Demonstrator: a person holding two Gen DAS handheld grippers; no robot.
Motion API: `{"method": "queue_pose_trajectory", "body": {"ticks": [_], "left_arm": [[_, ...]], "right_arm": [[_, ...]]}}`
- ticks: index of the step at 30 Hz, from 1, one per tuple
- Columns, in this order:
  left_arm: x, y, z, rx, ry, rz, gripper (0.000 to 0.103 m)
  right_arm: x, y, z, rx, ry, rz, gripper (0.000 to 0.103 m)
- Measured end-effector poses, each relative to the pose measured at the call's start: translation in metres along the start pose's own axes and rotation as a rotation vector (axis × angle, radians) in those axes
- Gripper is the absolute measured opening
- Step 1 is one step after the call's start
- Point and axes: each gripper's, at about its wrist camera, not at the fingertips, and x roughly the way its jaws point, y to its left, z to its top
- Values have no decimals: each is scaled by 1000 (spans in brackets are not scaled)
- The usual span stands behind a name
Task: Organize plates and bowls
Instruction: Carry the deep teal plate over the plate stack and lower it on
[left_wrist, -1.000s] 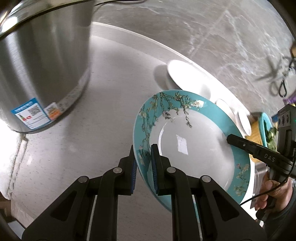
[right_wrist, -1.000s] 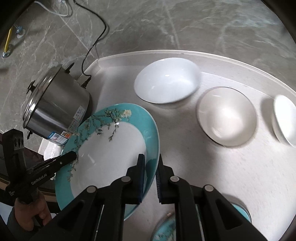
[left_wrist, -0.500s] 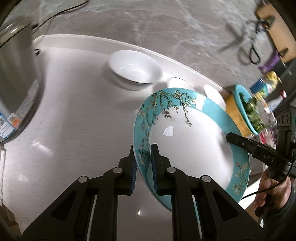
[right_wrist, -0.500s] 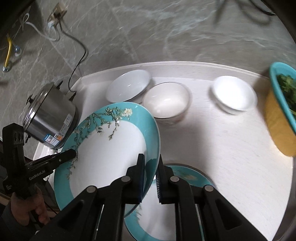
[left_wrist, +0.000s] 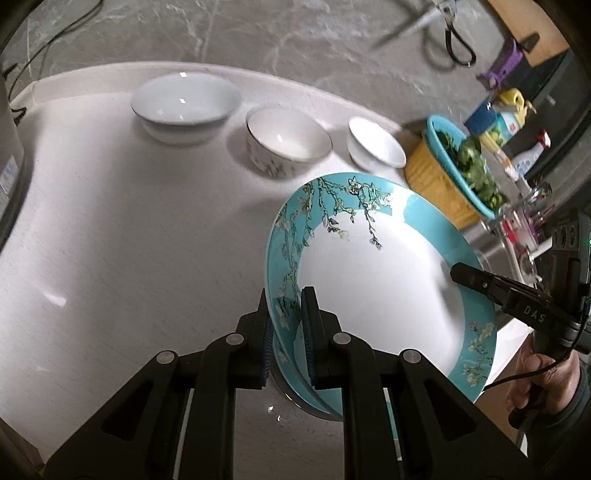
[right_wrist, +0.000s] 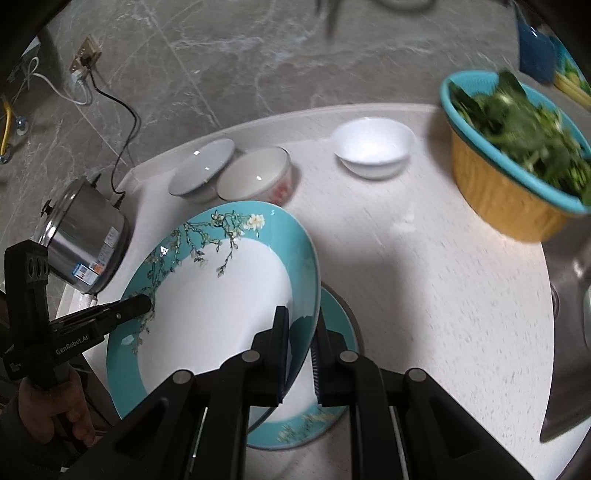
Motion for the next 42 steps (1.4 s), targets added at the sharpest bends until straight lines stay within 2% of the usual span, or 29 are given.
{"method": "queue_pose_trajectory", "body": {"ticks": [6,14,31,42], "left_arm": [[26,-10,-22,0,35,10,12],[43,-17,-32,10,36,35,12],[59,-7,-37,24,44,66,13],[69,-9,-38,50,59,77,13]], "right_arm": [[10,-25,-18,22,22,-7,13],[16,-37,-34,4,34,4,14],[36,-36,-42,-52,49,-9,15],[41,-25,-51,-156,37,-83,19]]}}
